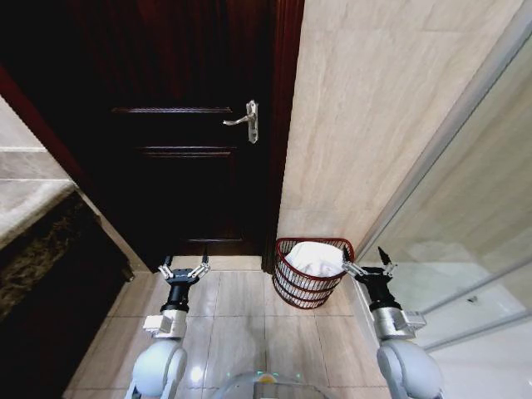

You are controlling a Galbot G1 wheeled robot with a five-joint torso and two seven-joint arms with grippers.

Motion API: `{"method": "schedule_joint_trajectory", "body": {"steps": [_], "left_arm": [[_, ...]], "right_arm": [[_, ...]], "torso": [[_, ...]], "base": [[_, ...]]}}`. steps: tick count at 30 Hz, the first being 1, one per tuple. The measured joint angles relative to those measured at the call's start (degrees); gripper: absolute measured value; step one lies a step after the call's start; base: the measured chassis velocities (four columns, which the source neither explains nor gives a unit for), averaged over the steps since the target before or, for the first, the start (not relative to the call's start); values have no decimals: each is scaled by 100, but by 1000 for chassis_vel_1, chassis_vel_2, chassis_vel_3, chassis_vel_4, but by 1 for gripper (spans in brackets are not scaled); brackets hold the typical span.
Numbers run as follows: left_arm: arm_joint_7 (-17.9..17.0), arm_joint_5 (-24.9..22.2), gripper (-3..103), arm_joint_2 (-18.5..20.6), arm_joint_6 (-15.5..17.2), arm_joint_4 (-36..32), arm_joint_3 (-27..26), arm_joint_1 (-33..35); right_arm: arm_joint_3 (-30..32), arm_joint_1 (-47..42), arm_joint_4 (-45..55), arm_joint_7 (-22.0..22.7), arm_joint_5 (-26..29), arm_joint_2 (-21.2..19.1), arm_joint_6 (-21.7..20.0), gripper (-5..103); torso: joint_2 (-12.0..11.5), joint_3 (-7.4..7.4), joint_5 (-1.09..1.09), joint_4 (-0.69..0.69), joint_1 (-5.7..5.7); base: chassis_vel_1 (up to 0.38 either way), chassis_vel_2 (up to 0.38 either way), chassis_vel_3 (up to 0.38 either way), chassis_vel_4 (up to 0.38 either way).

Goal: Discard the used towel into the hamper.

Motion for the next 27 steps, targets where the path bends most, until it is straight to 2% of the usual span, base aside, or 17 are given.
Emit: {"method": "schedule_joint_trajectory", "body": {"steps": [27], "left_arm": [[0, 1, 100, 0, 1, 0, 0, 0]], "right_arm": [[0, 0, 0, -1, 0, 0, 2, 100]], "torso": [[684, 399, 0, 0, 285]], "base": [[0, 0, 0, 0]]}}
